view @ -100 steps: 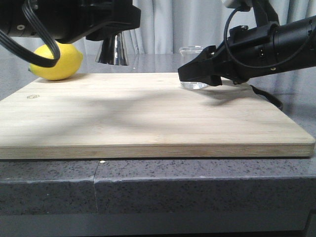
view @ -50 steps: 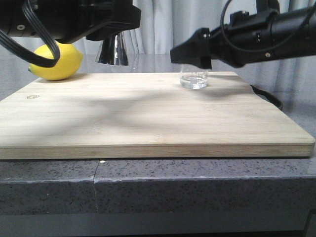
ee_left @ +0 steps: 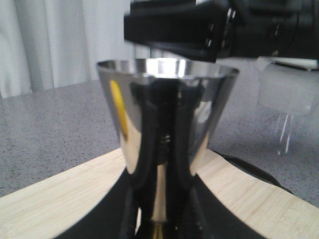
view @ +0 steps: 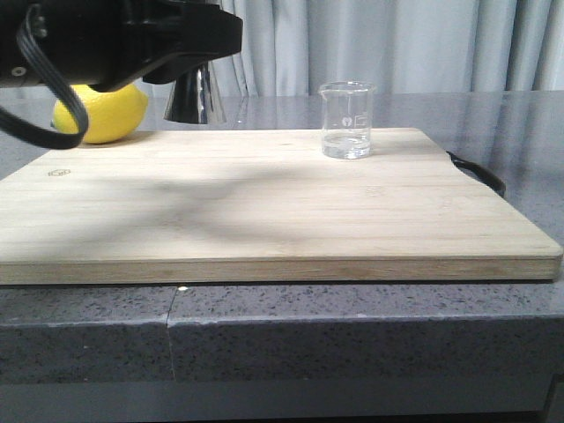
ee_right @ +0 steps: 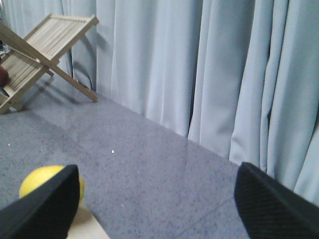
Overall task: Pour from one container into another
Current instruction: 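Lower the jigger onto the board with the left gripper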
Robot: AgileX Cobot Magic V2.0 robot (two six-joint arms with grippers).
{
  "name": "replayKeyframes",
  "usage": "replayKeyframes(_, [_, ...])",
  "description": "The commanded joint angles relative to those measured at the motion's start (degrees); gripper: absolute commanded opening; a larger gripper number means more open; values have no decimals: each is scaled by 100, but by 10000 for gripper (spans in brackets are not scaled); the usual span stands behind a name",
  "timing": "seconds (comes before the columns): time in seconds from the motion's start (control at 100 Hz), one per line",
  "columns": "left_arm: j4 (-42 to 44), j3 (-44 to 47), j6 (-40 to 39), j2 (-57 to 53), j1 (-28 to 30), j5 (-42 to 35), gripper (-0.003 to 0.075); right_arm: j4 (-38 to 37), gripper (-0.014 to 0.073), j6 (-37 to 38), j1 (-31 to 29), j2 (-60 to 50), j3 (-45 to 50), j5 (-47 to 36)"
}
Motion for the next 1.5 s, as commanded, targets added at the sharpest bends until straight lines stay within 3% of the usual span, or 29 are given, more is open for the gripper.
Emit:
replayKeyframes(0.0, [-102,-31,-39,-45,154,-806,-20,202,575,-37,-28,-493,-212,-415])
replayKeyframes(0.17, [-102,122,-161,247,307,-1518,-20,202,574,-37,-15,-903,-212,-440])
replayKeyframes(0.59, [-155,126,-151,1178,307,-2355,-19,202,573,-37,-15,-1424,-212,-517])
replayKeyframes(1.49, [-194,278,-151,1625,307,-2771,-19,202,573,-37,-15,-1467,-212,-543])
